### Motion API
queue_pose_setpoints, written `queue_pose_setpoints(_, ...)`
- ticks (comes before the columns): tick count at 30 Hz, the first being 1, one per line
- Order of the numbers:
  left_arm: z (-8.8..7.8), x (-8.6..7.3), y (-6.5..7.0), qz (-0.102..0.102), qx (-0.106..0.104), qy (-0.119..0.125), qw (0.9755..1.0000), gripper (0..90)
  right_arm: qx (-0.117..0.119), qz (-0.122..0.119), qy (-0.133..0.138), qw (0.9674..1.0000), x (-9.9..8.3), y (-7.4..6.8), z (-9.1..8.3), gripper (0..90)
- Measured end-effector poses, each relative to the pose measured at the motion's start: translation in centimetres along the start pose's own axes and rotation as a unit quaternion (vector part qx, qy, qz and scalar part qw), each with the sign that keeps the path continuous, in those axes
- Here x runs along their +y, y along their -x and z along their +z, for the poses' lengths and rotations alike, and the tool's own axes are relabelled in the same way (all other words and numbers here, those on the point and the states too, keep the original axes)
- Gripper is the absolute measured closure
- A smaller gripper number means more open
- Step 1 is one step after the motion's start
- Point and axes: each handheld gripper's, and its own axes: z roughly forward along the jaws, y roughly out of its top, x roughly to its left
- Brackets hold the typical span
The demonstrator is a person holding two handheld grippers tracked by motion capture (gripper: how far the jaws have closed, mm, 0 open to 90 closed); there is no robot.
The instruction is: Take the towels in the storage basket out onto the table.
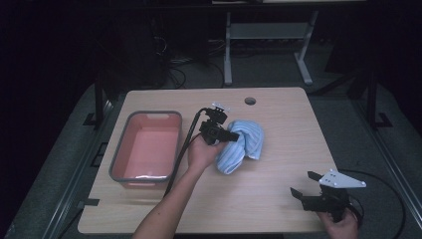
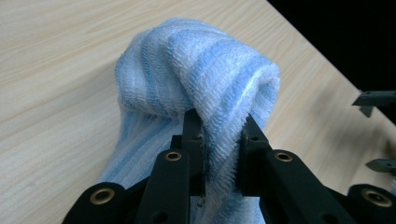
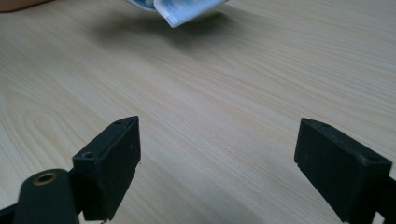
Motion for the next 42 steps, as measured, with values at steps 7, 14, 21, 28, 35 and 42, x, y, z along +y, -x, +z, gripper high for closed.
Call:
queue_pose_setpoints(7, 1.1, -0.8, -0.4, -0.014, -0.005, 0.000, 0.9999, 76.9, 0.000, -0.001, 0.000, 1.0000, 0.0, 0.1, 0.1, 14.1)
queue_pose_setpoints(14, 2.2, -1.0, -0.3, -0.013, -0.007, -0.009, 0.9999, 76.5, -0.001, 0.000, -0.001, 1.0000, 0.0, 0.0, 0.3, 14.1)
queue_pose_setpoints(21, 3.1, -1.2, -0.1, -0.018, -0.011, -0.009, 0.9997, 75.9, 0.000, -0.002, -0.003, 1.0000, 0.0, -0.1, 0.6, 14.1)
queue_pose_setpoints(28, 3.7, -1.4, 0.2, -0.013, -0.012, -0.017, 0.9997, 74.9, -0.001, -0.004, -0.004, 1.0000, 0.0, -0.1, 0.5, 14.1)
queue_pose_setpoints(35, 4.2, -1.7, 0.1, -0.015, -0.016, -0.026, 0.9994, 70.0, 0.000, -0.004, -0.005, 1.0000, 0.0, 0.0, 0.6, 14.1)
queue_pose_setpoints(42, 4.3, -1.7, 0.0, -0.019, -0.016, -0.027, 0.9993, 63.5, 0.000, -0.004, -0.007, 1.0000, 0.0, -0.1, 0.6, 14.1)
